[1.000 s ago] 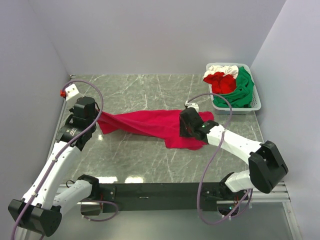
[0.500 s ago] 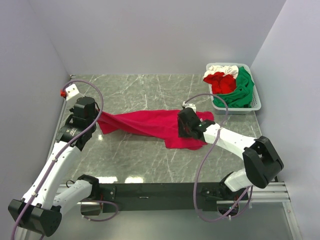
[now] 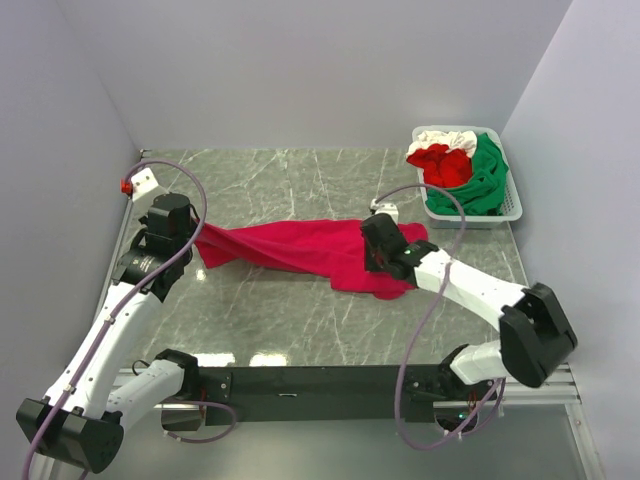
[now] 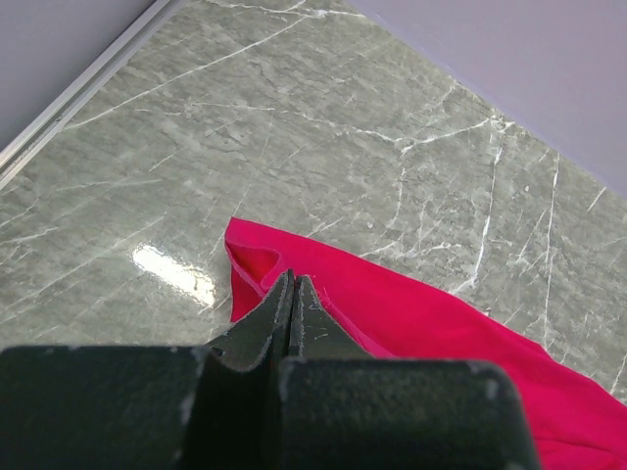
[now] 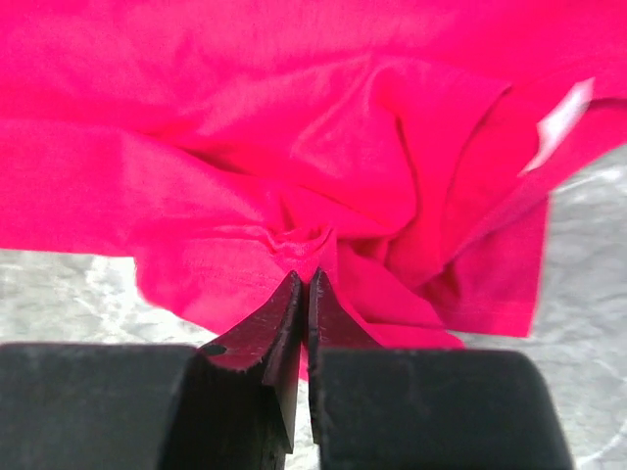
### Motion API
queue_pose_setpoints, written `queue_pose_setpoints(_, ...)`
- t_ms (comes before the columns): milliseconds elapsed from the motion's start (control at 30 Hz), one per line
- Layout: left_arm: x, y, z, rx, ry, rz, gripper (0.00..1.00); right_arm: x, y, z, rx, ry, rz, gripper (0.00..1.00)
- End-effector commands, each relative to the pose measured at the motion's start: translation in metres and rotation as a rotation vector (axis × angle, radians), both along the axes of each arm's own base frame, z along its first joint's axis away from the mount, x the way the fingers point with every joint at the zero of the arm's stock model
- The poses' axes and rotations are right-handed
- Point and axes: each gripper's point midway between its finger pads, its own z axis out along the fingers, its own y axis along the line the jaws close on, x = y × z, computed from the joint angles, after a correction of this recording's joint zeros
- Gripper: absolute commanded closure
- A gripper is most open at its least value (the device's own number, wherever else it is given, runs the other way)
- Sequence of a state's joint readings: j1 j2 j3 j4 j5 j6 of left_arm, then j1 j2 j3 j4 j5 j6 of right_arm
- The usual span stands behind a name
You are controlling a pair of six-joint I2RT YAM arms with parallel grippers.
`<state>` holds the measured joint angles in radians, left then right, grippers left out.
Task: Fold and stack the t-shirts
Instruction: Flatten the tshirt out
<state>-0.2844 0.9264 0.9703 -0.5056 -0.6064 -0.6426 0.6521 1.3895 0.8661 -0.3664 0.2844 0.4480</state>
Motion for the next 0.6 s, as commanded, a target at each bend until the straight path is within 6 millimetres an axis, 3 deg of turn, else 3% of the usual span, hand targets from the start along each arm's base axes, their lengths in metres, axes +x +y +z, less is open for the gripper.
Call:
queue_pose_setpoints(0, 0.001, 0.004, 0.017, -0.006, -0.055, 0.015, 1.0, 0.01, -0.006, 0.055, 0.038, -0.146, -0.045, 0.96)
queue_pose_setpoints(267, -0.001, 0.007, 0.022, 0.003, -0.057, 0.026, 1.0, 0.001, -0.044, 0.107, 0.019, -0.271, -0.129, 0.98)
queue_pose_setpoints(400, -0.004, 0.016, 0.041, 0.024, -0.086, 0.066, 0.99, 0.005, -0.067, 0.136, -0.007, -0.335, -0.172, 1.0)
queue_pose_setpoints(433, -0.006, 0.019, 0.045, 0.041, -0.077, 0.073, 0.99, 0.008, -0.072, 0.158, -0.01, -0.376, -0.184, 1.0)
queue_pose_setpoints(467, -0.008, 0.024, 0.053, 0.053, -0.088, 0.095, 0.99, 0.007, -0.078, 0.167, -0.027, -0.385, -0.195, 1.0)
queue_pose_setpoints(567, -0.015, 0.032, 0.105, 0.057, -0.189, 0.107, 0.99, 0.003, -0.089, 0.232, 0.006, -0.507, -0.216, 1.0)
